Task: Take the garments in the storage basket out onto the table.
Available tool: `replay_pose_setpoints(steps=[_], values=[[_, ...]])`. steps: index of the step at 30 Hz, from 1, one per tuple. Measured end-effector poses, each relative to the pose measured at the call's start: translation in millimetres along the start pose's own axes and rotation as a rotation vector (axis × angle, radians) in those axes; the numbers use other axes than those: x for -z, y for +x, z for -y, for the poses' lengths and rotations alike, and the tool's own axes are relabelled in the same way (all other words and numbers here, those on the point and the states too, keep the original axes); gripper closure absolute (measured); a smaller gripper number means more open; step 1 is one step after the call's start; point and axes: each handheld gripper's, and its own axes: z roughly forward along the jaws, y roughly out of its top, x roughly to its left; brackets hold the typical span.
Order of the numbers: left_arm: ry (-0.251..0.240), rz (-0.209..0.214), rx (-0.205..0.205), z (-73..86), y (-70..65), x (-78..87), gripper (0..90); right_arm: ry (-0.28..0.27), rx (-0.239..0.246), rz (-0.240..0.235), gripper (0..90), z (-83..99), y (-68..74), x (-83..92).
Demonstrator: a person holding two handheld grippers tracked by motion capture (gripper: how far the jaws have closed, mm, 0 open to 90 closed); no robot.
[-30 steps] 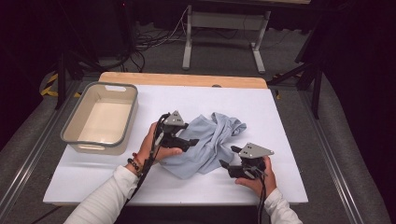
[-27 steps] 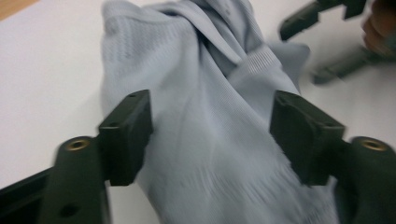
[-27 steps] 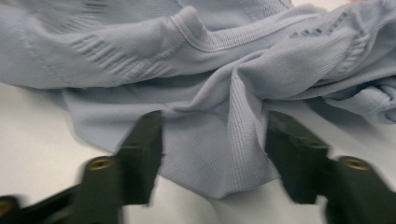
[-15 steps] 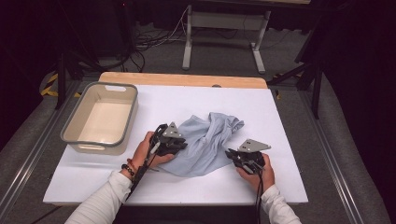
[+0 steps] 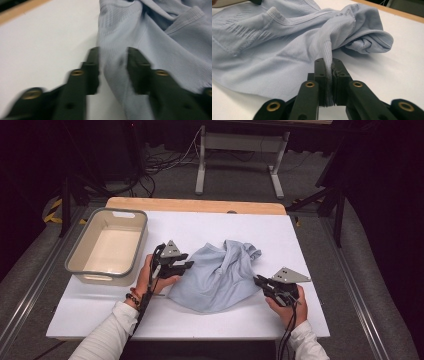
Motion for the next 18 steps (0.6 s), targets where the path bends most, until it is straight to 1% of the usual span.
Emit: replay_pose_setpoints(steps=[1, 2, 3, 4, 5, 6, 7, 8, 9, 10, 11, 12, 13, 14, 15, 16, 17, 18], values=[[0.008, -0.003, 0.013, 0.6, 1.9, -3.6, 49.4, 0.008, -0.003, 0.002, 80.8, 1.0, -0.3, -0.5], [0.008, -0.003, 0.013, 0.6, 1.9, -3.6, 42.2, 0.022, -0.006, 0.007, 77.9, 1.7, -0.8, -1.3], [0.018, 0.024, 0.043, 1.7, 3.2, -7.3, 37.5, 0.035, -0.008, 0.007, 72.4, 2.4, -1.6, -2.5], [0.035, 0.048, 0.065, 3.0, 6.0, -12.6, 37.5, 0.035, -0.008, 0.007, 72.4, 2.4, -1.6, -2.5], [0.044, 0.059, 0.083, 4.1, 7.1, -16.2, 36.6, 0.07, -0.035, 0.016, 59.8, 4.2, -3.8, -6.9], [0.052, 0.071, 0.087, 4.9, 8.7, -18.6, 39.5, 0.079, -0.047, 0.008, 55.0, 4.9, -4.4, -9.6], [0.055, 0.087, 0.088, 5.4, 10.1, -20.3, 44.4, 0.084, -0.053, -0.001, 48.7, 5.0, -4.6, -11.9], [0.066, 0.116, 0.1, 6.2, 11.1, -22.4, 44.4, 0.084, -0.053, -0.001, 48.7, 5.0, -4.6, -11.9], [0.079, 0.15, 0.11, 7.7, 13.1, -26.7, 54.7, 0.102, -0.049, 0.002, 44.2, 3.5, -3.1, -19.3], [0.079, 0.15, 0.11, 7.7, 13.1, -26.7, 58.7, 0.102, -0.049, 0.002, 44.2, 3.5, -3.1, -19.3], [0.088, 0.17, 0.112, 9.1, 14.7, -28.5, 64.5, 0.109, -0.054, -0.011, 44.1, 1.7, -1.9, -28.8], [0.088, 0.17, 0.112, 9.1, 14.7, -28.5, 68.3, 0.109, -0.054, -0.011, 44.1, 1.7, -1.9, -28.8], [0.085, 0.171, 0.096, 9.3, 15.5, -27.6, 68.3, 0.118, -0.056, -0.01, 48.3, 1.6, -1.6, -31.9], [0.082, 0.171, 0.096, 8.9, 14.6, -26.5, 73.5, 0.121, -0.055, -0.033, 67.0, 2.1, -0.6, -37.4], [0.078, 0.175, 0.091, 8.6, 14.1, -25.6, 73.8, 0.117, -0.05, -0.037, 71.7, 2.2, -0.1, -38.0], [0.063, 0.162, 0.076, 7.2, 11.8, -21.3, 74.2, 0.119, -0.042, -0.035, 79.2, 2.1, 0.8, -37.4], [0.051, 0.157, 0.072, 6.7, 10.4, -18.5, 74.5, 0.111, -0.029, -0.032, 82.0, 2.0, 1.0, -35.2], [0.051, 0.157, 0.072, 6.7, 10.4, -18.5, 74.7, 0.1, -0.025, -0.028, 84.1, 1.5, 0.4, -31.7]])
